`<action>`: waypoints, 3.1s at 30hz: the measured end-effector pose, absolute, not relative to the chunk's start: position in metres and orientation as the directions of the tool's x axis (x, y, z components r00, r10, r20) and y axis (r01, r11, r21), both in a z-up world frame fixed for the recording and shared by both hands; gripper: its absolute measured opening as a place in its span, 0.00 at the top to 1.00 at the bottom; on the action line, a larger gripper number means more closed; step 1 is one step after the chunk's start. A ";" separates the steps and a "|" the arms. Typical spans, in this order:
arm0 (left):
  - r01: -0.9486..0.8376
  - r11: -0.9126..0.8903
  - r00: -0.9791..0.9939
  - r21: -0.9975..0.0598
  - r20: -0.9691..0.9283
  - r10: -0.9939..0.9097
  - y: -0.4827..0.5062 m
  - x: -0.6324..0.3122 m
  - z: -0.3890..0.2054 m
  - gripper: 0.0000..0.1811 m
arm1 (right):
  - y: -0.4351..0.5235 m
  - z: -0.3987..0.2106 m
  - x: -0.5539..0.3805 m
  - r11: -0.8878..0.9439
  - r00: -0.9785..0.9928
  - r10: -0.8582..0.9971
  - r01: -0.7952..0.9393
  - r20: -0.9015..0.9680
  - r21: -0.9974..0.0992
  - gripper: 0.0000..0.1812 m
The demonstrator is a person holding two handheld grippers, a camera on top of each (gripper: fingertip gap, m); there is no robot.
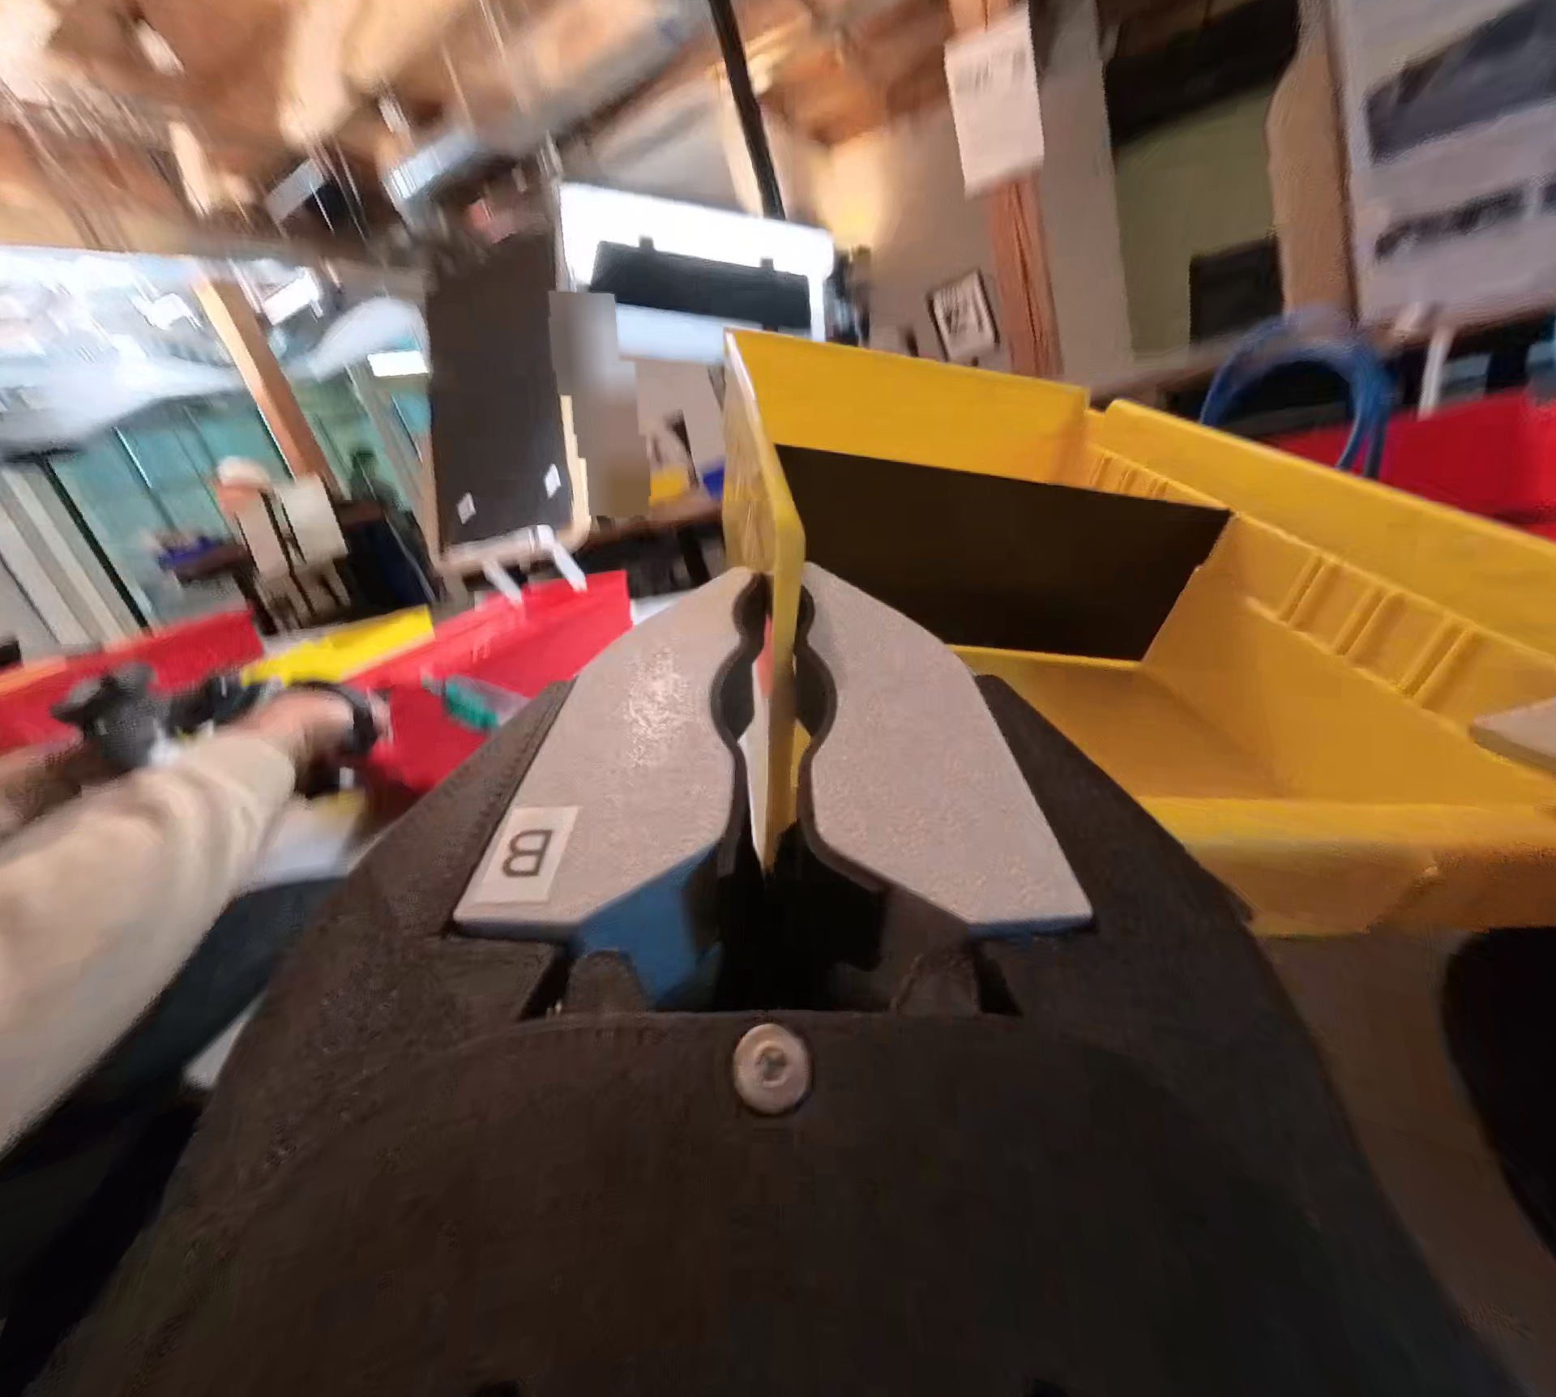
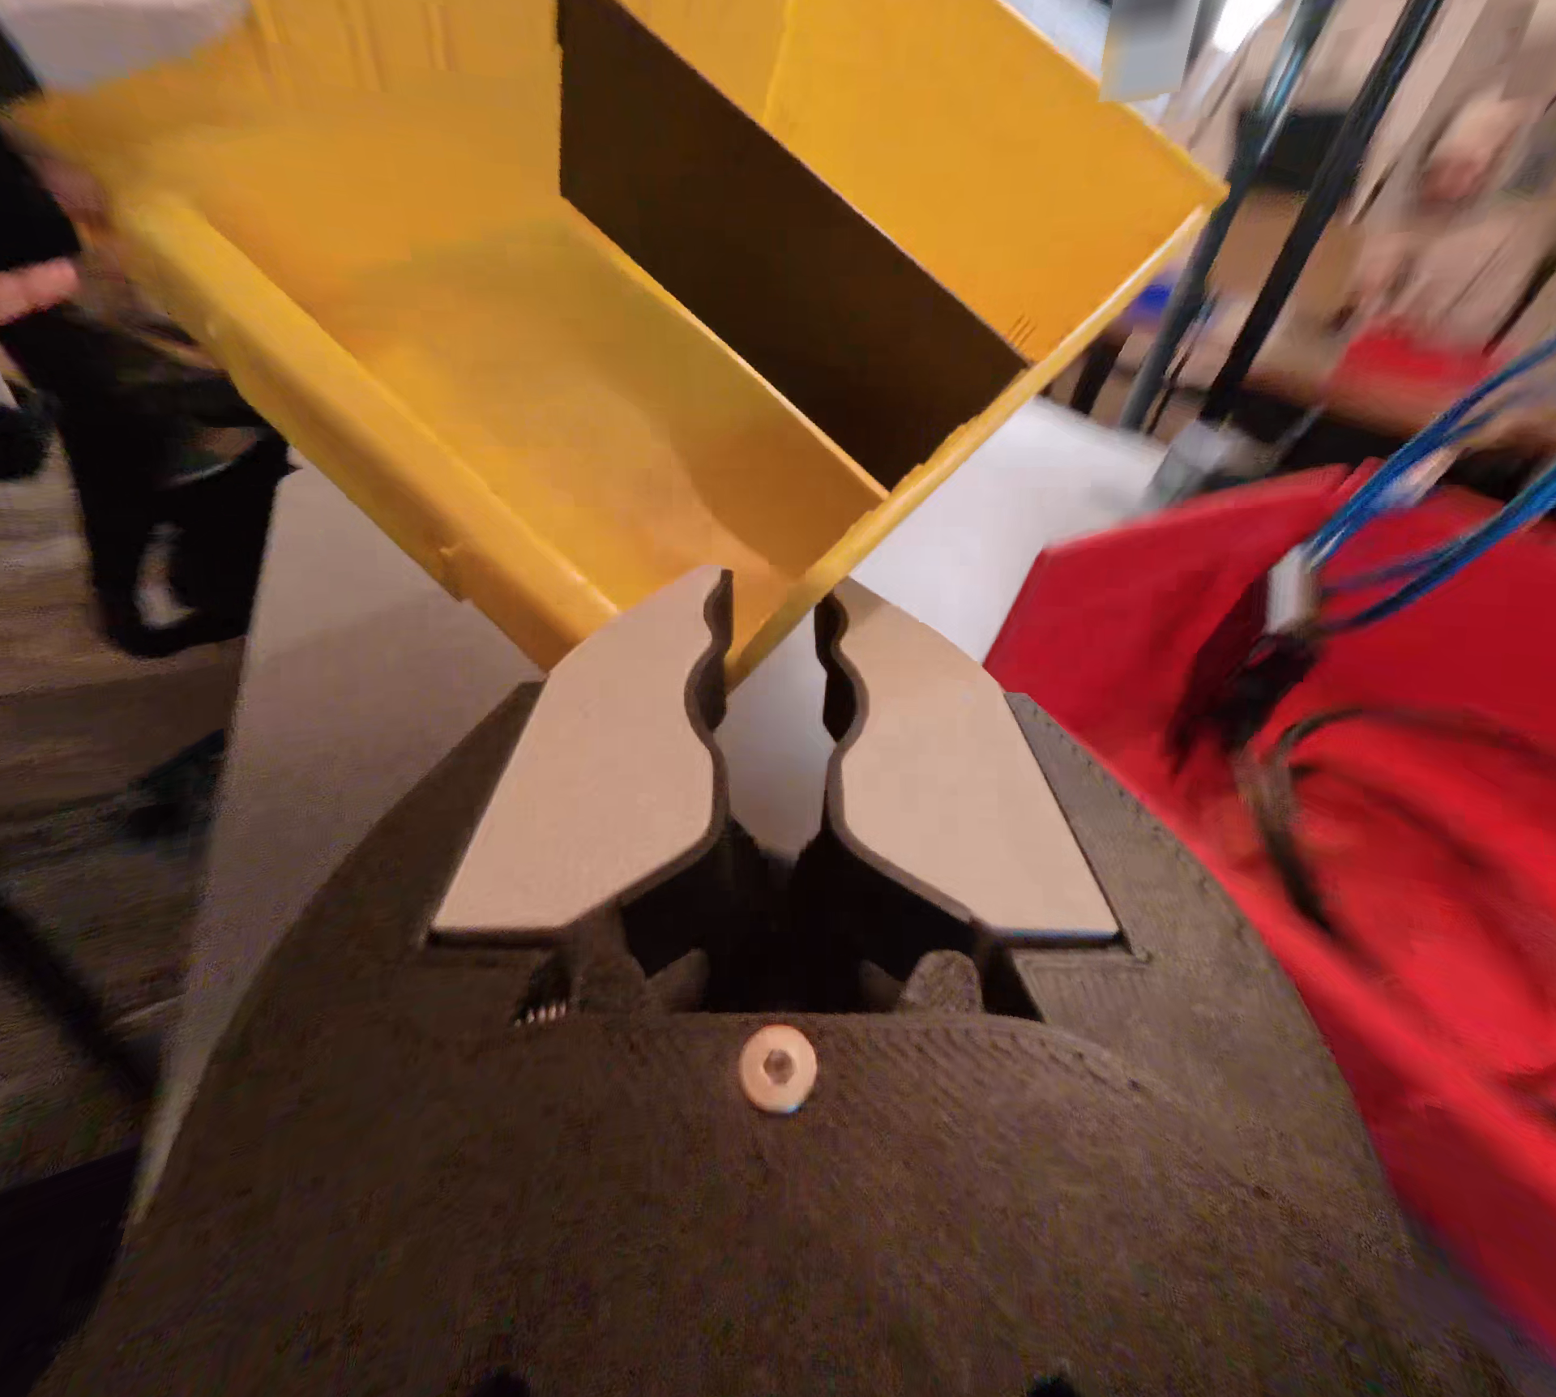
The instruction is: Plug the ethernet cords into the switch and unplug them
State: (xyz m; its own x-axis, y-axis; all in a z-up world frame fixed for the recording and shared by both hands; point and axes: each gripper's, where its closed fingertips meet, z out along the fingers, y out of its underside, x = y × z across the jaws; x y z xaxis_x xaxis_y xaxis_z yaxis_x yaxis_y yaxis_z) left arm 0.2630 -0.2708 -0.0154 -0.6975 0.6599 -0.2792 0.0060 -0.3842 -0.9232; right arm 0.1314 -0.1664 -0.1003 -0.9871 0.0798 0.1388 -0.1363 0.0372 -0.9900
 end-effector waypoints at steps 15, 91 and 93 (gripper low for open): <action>-0.694 -0.425 -0.368 -0.581 -0.221 0.903 -0.081 0.164 0.064 0.94 | 0.064 0.027 0.046 -0.133 -0.514 0.708 -0.771 0.485 -0.623 0.92; 0.489 -0.563 0.312 -0.667 -0.468 0.827 -0.125 -0.003 -0.186 0.76 | 0.217 -0.181 -0.114 0.807 -0.568 0.249 -0.327 0.785 -0.492 0.80; 0.490 -0.553 0.293 -0.674 -0.471 0.832 -0.131 0.006 -0.186 0.75 | 0.230 -0.182 -0.122 0.830 -0.556 0.275 -0.275 0.785 -0.486 0.80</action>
